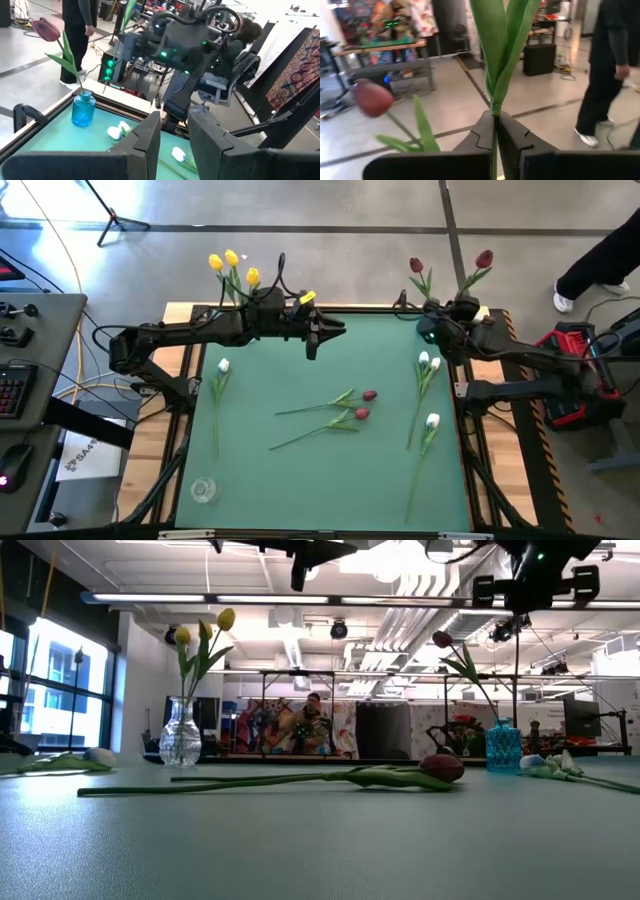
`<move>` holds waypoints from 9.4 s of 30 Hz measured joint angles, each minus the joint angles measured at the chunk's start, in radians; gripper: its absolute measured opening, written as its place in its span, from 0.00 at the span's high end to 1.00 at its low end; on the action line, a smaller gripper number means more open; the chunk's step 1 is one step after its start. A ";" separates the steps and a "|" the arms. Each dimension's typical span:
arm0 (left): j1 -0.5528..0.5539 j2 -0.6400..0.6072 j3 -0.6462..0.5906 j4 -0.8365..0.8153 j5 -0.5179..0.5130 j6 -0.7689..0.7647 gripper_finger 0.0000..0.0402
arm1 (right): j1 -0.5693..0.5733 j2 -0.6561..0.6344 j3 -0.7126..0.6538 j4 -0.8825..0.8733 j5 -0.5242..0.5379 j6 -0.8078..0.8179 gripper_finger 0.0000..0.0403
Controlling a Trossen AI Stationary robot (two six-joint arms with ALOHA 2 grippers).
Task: Sort flowers into vase by color
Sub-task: Put the left red tulip into the blue vase, then put the top red tulip into the blue vase
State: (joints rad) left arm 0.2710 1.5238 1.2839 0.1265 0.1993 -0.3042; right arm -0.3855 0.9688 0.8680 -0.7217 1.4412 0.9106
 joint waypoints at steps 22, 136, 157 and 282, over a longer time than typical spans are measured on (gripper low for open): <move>0.029 0.000 0.000 -0.121 -0.001 0.074 0.79 | -0.175 0.126 -0.001 0.247 -0.040 -0.122 1.00; -0.048 0.413 -0.001 -0.366 0.082 0.124 1.00 | 0.450 0.208 0.567 -0.656 -0.861 0.331 0.58; 0.050 0.295 0.001 0.388 0.431 -0.326 1.00 | 0.550 0.202 0.299 0.132 -0.755 0.143 0.58; 0.050 0.295 0.001 0.042 0.346 -0.163 0.83 | -0.262 0.136 0.118 -0.091 -0.586 -0.193 0.82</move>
State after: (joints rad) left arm 0.3214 1.8187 1.2846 0.1688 0.5458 -0.4671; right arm -0.6476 1.1049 0.9859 -0.8124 0.8556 0.7177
